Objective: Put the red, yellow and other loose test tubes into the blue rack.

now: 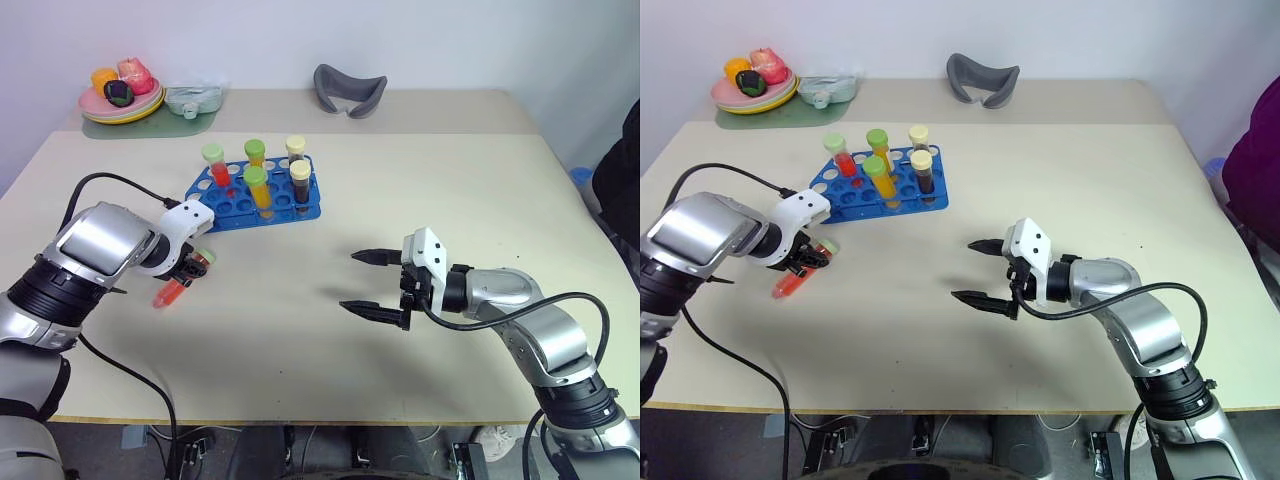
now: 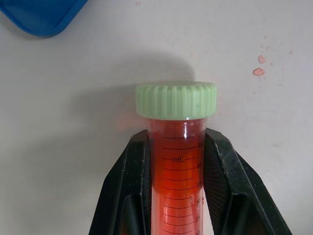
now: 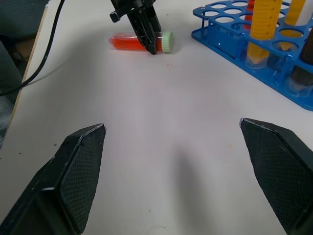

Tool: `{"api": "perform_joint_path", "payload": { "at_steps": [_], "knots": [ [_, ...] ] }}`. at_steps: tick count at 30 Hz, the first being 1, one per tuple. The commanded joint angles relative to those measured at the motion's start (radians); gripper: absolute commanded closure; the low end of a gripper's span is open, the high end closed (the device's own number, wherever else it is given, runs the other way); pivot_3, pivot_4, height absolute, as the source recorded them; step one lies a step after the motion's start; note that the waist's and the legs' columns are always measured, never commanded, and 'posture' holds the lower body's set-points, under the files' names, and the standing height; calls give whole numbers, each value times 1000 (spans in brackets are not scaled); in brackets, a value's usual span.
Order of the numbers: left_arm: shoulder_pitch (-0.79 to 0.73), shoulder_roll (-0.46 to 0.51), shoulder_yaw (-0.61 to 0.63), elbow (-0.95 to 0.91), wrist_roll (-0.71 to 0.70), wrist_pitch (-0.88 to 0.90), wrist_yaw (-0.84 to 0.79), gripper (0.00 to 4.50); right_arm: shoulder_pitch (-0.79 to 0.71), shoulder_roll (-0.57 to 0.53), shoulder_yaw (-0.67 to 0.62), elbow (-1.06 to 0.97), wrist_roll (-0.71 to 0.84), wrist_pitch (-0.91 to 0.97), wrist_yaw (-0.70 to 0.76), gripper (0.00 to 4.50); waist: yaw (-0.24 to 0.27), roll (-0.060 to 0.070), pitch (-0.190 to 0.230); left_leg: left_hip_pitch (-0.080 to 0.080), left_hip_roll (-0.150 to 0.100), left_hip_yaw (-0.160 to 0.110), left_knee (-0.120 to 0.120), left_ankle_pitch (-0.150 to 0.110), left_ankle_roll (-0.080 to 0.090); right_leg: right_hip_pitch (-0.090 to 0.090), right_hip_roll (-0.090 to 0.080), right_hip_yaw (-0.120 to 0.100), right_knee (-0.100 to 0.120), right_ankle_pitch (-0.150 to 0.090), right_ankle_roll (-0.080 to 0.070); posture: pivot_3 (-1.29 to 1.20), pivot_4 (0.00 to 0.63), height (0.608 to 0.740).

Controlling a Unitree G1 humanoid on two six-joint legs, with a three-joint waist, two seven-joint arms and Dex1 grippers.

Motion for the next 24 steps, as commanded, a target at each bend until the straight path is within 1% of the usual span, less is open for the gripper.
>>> {"api": "perform_joint_path", "payload": {
  "at_steps": [1, 2, 5, 8, 9, 10, 12, 13, 15, 16, 18, 19, 21, 24],
  "knots": [
    [36, 37, 35, -7, 26, 25, 23, 3709, -18, 1, -11, -11, 3, -21, 4, 0, -3, 0, 0, 0, 0, 0, 0, 0, 0, 0, 0, 0, 0, 0, 0, 0, 150, 735],
    [43, 41, 47, -15, 25, 27, 25, 3709, -17, 0, -12, -12, 4, -20, 3, 0, -5, 0, 0, 0, 0, 0, 0, 0, 0, 0, 0, 0, 0, 0, 0, 0, 150, 735],
    [83, 66, 170, -95, 11, 36, 52, 3709, -12, -4, -20, -17, 6, -18, 0, 0, -18, -1, 1, -1, 0, 0, -1, 0, 0, -1, 0, 0, 0, 0, 0, 0, 150, 735],
    [154, 30, 420, -230, 0, -25, 120, 3709, -5, -9, -28, -22, 9, -16, -3, 0, -15, -4, 2, -3, 1, 0, -1, 0, 0, -3, -1, 1, 0, 0, 0, 0, 150, 735],
    [171, 16, 474, -261, -2, -41, 137, 3709, -4, -11, -30, -23, 9, -16, -3, 0, -13, -4, 3, -4, 1, 0, 0, 0, 0, -4, -1, 1, 0, 0, 0, 0, 150, 735],
    [199, -17, 548, -297, -3, -99, 158, 3709, -2, -12, -32, -23, 10, -17, -3, 0, -10, -5, 3, -5, 1, -1, 0, 0, 0, -4, -2, 0, 0, 0, 0, 0, 150, 735],
    [245, -69, 646, -352, 1, -205, 191, 3709, 0, -14, -35, -23, 11, -18, -1, 0, -5, -5, 3, -5, 0, -1, 1, 0, 0, -4, -3, 0, 0, 0, 0, 0, 150, 735],
    [277, -118, 700, -389, 19, -325, 226, 3709, -6, -10, -37, -18, 13, -15, -3, 0, -4, -5, 3, -5, 0, 0, 1, 0, 1, -3, -3, 0, -1, 0, 0, 0, 150, 735],
    [309, -265, 794, -440, -4, -465, 296, 3709, -27, 3, -39, -7, 26, -4, -4, 0, 4, -5, 3, -4, 0, 1, 1, -1, 1, -3, -4, 0, -1, 0, 0, 0, 150, 735],
    [330, -323, 805, -448, 5, -518, 333, 3709, -39, 11, -38, -1, 32, -1, -4, 0, 7, -5, 3, -5, 0, 0, 2, -1, 1, -2, -4, -1, -1, 0, 0, 0, 150, 735],
    [368, -419, 759, -424, 99, -682, 439, 3709, -61, 25, -30, 13, 30, -1, -6, 0, 8, -5, 3, -4, 0, 0, 2, -1, 1, -2, -3, 0, 0, 0, 0, 0, 150, 735],
    [379, -471, 737, -393, 148, -784, 501, 3709, -71, 31, -25, 20, 27, -3, -7, 0, 8, -5, 3, -3, 0, 0, 2, -1, 1, -2, -3, 0, 0, 0, 0, 0, 150, 735],
    [382, -561, 709, -326, 215, -902, 608, 3709, -84, 39, -18, 29, 22, -6, -7, 0, 11, -5, 3, -3, 0, 0, 2, -1, 1, -1, -3, 0, 0, 1, 0, 0, 150, 735],
    [395, -661, 695, -233, 258, -1178, 669, 3709, -89, 43, -19, 30, 21, -3, -7, 0, 11, -5, 3, -3, 0, 1, 2, -1, 2, -1, -3, -1, 0, 1, 0, 0, 150, 735]
  ]
}}
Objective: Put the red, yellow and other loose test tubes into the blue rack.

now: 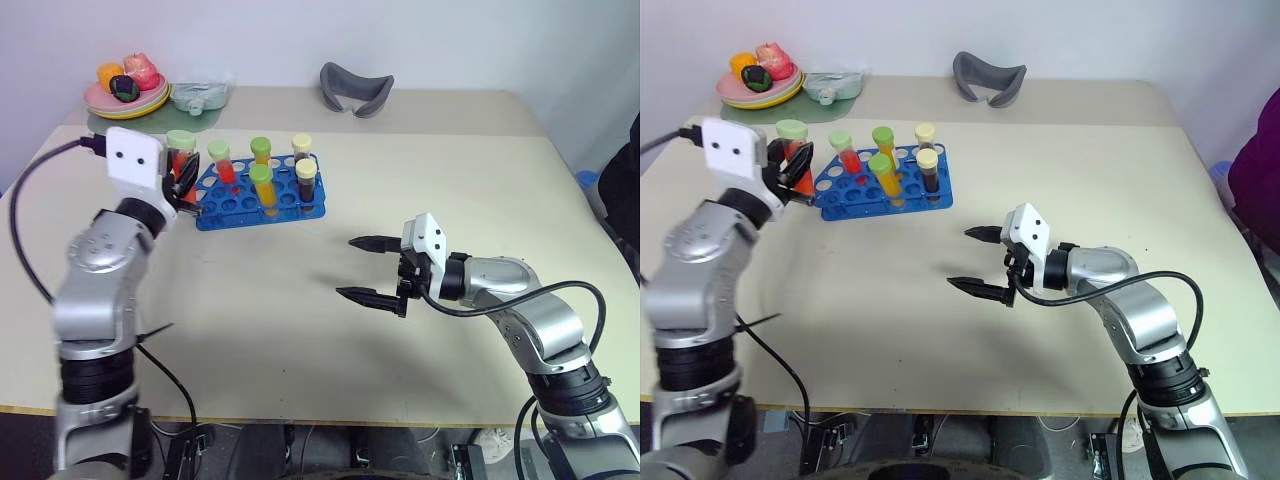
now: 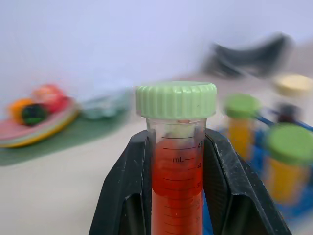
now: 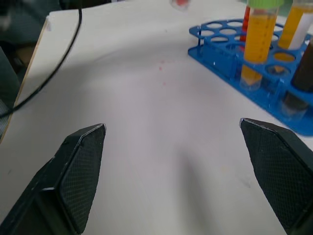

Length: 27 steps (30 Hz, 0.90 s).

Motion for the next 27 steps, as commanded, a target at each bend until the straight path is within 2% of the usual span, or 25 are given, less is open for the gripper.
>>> {"api": "perform_joint_path", "payload": {
  "at_steps": [1, 5, 12, 18, 27],
  "knots": [
    [8, -62, -9, 73, 67, -337, 72, 3709, -13, 4, -9, -15, 11, -6, -2, 0, -1, 0, 0, 0, 0, 0, 0, 0, 0, 0, 0, 0, 0, 0, 0, 0, 150, 735],
    [2, -108, -31, 213, 71, -556, 58, 3709, -8, 10, -9, -28, 13, -1, -13, 0, -3, 0, 0, 0, 1, 1, 0, 0, 1, -1, 0, -1, 0, 0, 0, 0, 150, 735],
    [-46, -146, -28, 447, 84, -755, 86, 3709, 0, 12, -17, -48, 22, 9, -38, 0, -2, 0, 0, 1, 0, 1, 0, 0, 1, 0, 0, -1, 0, 0, 0, 0, 150, 735],
    [-84, -168, -47, 570, 78, -840, 92, 3709, 1, 5, -22, -56, 29, 16, -48, 0, -1, 0, 0, 1, 0, 1, 0, 0, 1, 0, 0, -2, 0, 0, 0, 0, 150, 735],
    [-78, -211, -69, 638, 67, -881, 65, 3709, -3, 5, -23, -60, 32, 22, -60, 0, -3, 0, 0, 1, 1, 1, 0, 0, 1, 0, 1, -2, 0, 0, 0, 0, 150, 735]
  ]
}}
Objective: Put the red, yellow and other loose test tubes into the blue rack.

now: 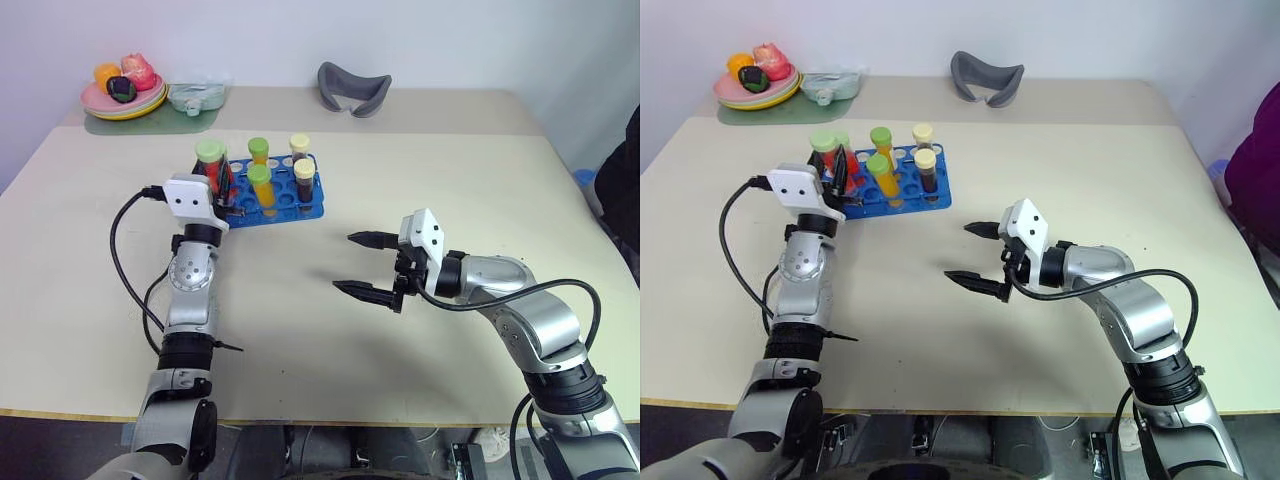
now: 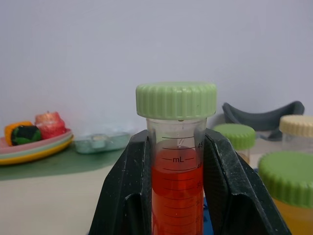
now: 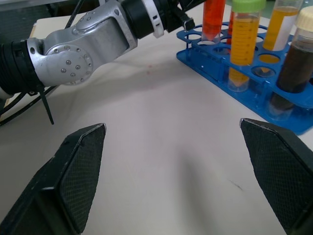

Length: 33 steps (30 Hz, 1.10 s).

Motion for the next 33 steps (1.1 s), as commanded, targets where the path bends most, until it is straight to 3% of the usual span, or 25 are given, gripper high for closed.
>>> {"api": "perform_joint_path", "payload": {
  "at_steps": [1, 33],
  "knots": [
    [-1, -5, -14, -5, -3, -34, -7, 3709, -4, -1, -23, -41, 18, -3, -4, 0, 1, 0, 0, 0, 0, 0, 0, 0, 0, 0, 0, 0, 0, 0, 0, 0, 150, 735],
    [32, 12, -13, -44, 25, 64, 45, 3709, -1, 8, -14, -34, 18, -13, -15, 0, 0, 1, 0, 1, 0, 0, 0, 0, 0, 1, 0, 0, 0, 0, 0, 0, 150, 735]
  ]
}}
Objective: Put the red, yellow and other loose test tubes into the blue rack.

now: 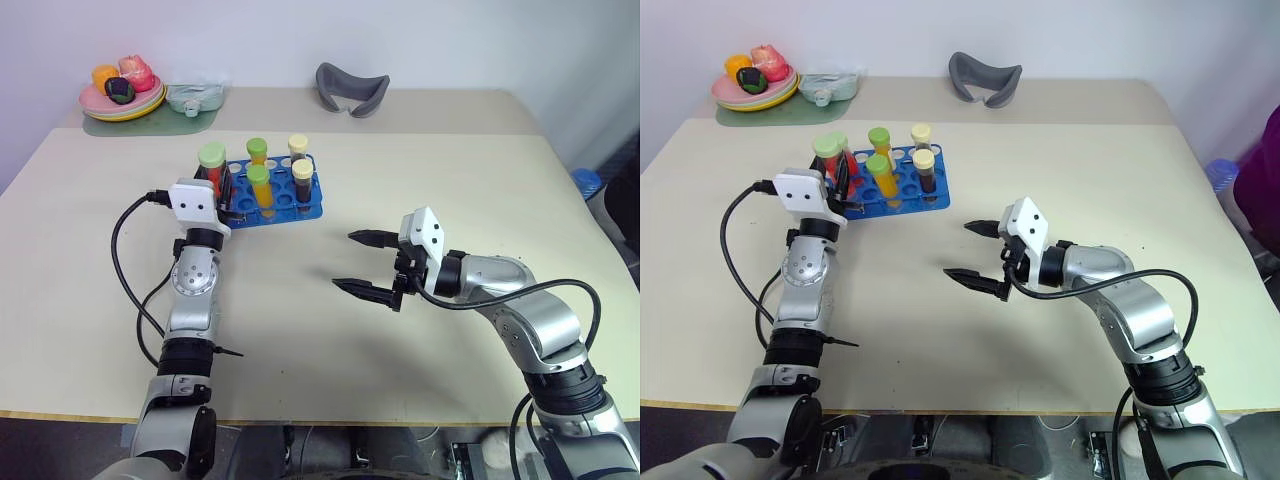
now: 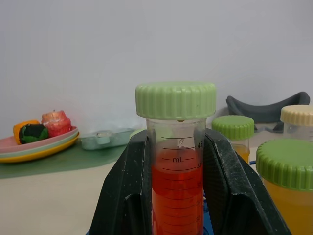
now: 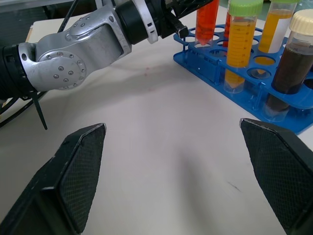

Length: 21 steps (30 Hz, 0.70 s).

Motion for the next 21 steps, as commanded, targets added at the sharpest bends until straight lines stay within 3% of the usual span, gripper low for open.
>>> {"api": "perform_joint_path", "payload": {
  "at_steps": [1, 15, 21],
  "knots": [
    [-1, -1, 9, 11, -22, 29, 1, 3709, -1, 7, -14, -29, 11, -16, 2, 0, 1, 0, 0, 0, 0, 0, 0, 0, 0, 0, 0, 0, 0, 0, 0, 0, 150, 735],
    [-12, -13, 28, 16, -67, 65, 14, 3709, -3, 2, -13, -34, 11, -12, 3, 0, 1, 0, 0, 0, 0, 0, 0, 0, 0, 0, 0, 0, 0, 0, 0, 0, 150, 735],
    [-5, -9, 30, 6, -60, 52, 18, 738, -5, -1, -14, -34, 13, -10, 8, 0, 1, 0, 0, 0, 0, 0, 0, 0, 0, 0, 0, 0, 0, 0, 0, 0, 150, 735]
  ]
}}
